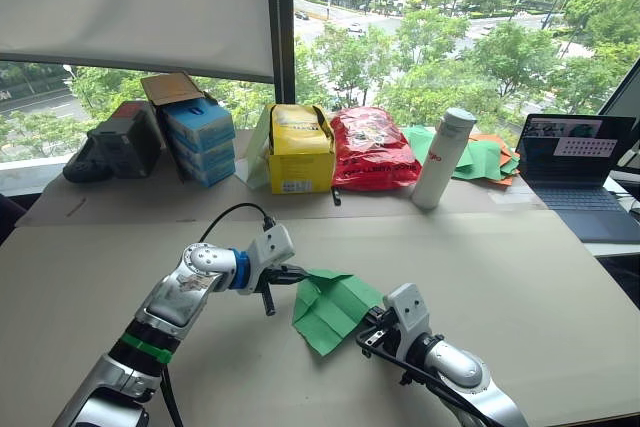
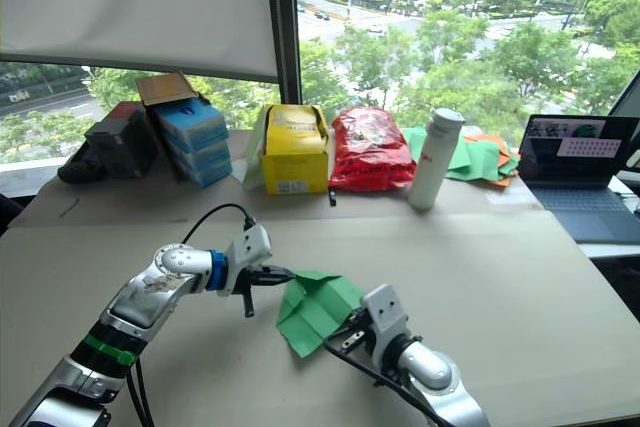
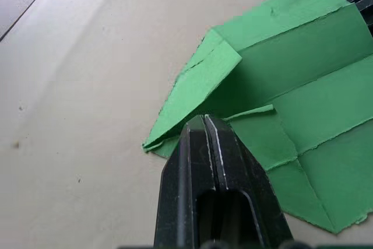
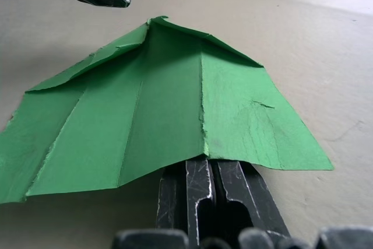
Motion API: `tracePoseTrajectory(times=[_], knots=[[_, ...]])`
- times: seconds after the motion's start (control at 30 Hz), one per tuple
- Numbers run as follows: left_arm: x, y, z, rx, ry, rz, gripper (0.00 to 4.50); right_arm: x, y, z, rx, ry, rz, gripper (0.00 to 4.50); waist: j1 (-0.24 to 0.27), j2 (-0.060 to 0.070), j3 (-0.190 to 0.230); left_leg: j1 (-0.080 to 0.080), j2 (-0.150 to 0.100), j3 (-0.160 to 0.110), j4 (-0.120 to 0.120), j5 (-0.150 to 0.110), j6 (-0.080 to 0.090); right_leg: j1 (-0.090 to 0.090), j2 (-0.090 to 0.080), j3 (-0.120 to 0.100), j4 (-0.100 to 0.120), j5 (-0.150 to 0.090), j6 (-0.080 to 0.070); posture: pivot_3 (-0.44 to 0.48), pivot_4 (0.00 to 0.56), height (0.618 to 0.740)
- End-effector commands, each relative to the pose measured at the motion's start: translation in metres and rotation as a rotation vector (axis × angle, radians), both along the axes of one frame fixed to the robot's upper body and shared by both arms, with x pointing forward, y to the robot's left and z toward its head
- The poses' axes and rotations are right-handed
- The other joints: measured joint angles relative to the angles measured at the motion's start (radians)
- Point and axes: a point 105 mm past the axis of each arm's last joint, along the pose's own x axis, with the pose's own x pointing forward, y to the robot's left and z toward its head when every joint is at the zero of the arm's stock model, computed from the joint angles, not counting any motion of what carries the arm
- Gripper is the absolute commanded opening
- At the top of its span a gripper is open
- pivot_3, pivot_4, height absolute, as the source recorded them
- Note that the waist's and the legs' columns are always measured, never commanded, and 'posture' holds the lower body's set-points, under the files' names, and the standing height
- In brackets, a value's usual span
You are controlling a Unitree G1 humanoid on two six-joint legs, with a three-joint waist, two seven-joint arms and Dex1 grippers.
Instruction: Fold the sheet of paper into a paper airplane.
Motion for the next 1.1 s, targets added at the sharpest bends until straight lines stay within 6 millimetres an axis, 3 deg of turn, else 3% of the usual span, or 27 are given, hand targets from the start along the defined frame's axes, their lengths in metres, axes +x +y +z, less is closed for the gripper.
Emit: tracePoseTrajectory(times=[0.03,0.2,0.37,0.6,0.93,1.1], knots=[[0.003,-0.006,0.009,-0.024,-0.028,-0.016,0.01,-0.002,-0.015,-0.022,-0.076,0.064,-0.047,0.00,0.000,0.000,0.000,0.000,0.000,0.000,0.000,0.000,0.000,0.000,0.000,0.000,0.000,0.000,0.000,0.000,0.150,0.740],[0.008,-0.019,0.003,-0.044,-0.022,-0.015,0.01,-0.005,-0.011,-0.020,-0.076,0.057,-0.023,0.00,0.001,0.000,0.000,-0.001,0.000,0.000,0.001,0.000,0.000,0.000,0.001,-0.001,0.000,0.000,0.000,0.000,0.150,0.740],[0.009,-0.028,-0.021,-0.007,-0.002,-0.023,0.01,-0.006,-0.006,-0.014,-0.048,0.038,-0.016,0.00,0.001,0.000,0.000,-0.001,0.000,0.000,0.001,0.000,0.000,0.000,0.001,-0.001,0.000,0.000,0.000,0.000,0.150,0.740],[-0.001,-0.025,-0.037,0.025,0.027,-0.054,0.01,0.001,-0.010,0.005,0.041,-0.009,-0.045,0.00,0.001,0.000,0.000,-0.001,0.000,0.000,0.001,0.000,0.001,-0.001,0.001,0.000,0.000,0.000,0.000,0.000,0.150,0.740],[-0.006,-0.018,-0.030,0.019,0.023,-0.041,0.01,0.014,0.005,0.021,0.102,-0.058,0.028,0.00,-0.003,0.001,0.001,-0.002,0.000,0.000,0.001,0.000,0.001,-0.002,0.001,0.001,0.001,0.000,0.000,0.000,0.150,0.740],[-0.014,-0.010,-0.035,0.031,0.051,-0.027,0.01,0.016,0.011,0.027,0.124,-0.080,0.055,0.00,-0.004,0.001,0.001,-0.003,0.000,0.001,0.001,0.000,0.000,-0.003,0.001,0.001,0.000,0.000,0.000,0.000,0.150,0.740]])
